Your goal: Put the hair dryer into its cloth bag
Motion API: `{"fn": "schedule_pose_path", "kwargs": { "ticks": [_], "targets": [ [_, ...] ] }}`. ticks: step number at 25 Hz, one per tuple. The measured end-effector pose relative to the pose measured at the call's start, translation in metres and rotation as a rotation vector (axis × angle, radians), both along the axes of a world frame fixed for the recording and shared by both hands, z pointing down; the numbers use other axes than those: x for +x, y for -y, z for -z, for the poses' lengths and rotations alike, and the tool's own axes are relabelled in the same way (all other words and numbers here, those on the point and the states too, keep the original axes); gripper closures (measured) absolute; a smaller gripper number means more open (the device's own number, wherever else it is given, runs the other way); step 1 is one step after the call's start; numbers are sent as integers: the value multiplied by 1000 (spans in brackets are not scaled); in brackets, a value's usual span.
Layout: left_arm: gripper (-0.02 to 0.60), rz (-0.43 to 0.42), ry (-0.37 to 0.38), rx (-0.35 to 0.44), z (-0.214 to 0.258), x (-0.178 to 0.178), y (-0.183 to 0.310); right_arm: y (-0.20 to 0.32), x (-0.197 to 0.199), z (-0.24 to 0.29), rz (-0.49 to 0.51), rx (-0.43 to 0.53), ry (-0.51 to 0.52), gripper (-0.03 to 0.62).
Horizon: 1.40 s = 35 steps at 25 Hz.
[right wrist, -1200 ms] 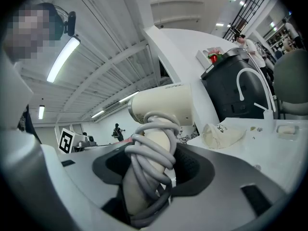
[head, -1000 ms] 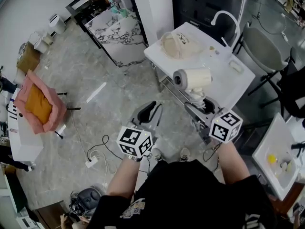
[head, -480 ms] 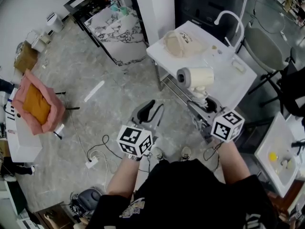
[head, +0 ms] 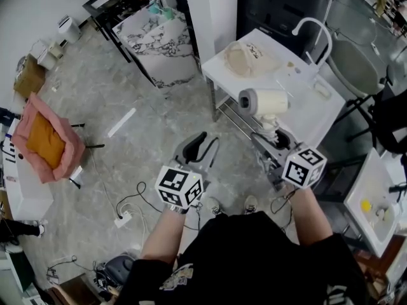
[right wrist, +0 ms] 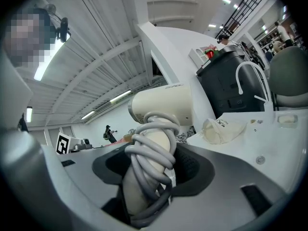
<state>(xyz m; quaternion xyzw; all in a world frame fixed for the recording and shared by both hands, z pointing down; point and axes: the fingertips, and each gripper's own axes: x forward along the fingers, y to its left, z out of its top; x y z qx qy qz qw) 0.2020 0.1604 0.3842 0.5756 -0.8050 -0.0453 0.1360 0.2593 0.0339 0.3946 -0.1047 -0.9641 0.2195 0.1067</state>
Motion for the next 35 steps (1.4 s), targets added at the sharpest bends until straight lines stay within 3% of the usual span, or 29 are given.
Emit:
{"fn": "schedule_pose_path", "kwargs": {
  "ticks": [18,26,35],
  "targets": [
    [448,-47,11,19,2,-41,-61,-59,-41,7,-58,1,5,353],
    [448,-22,9,14,-1,-60,-63,-53,-63,3,-44,-5,7,353],
    [448,-18,20,8,-1,-110,-29,-17,-112,-2,-46,-21,8,354]
  ]
}}
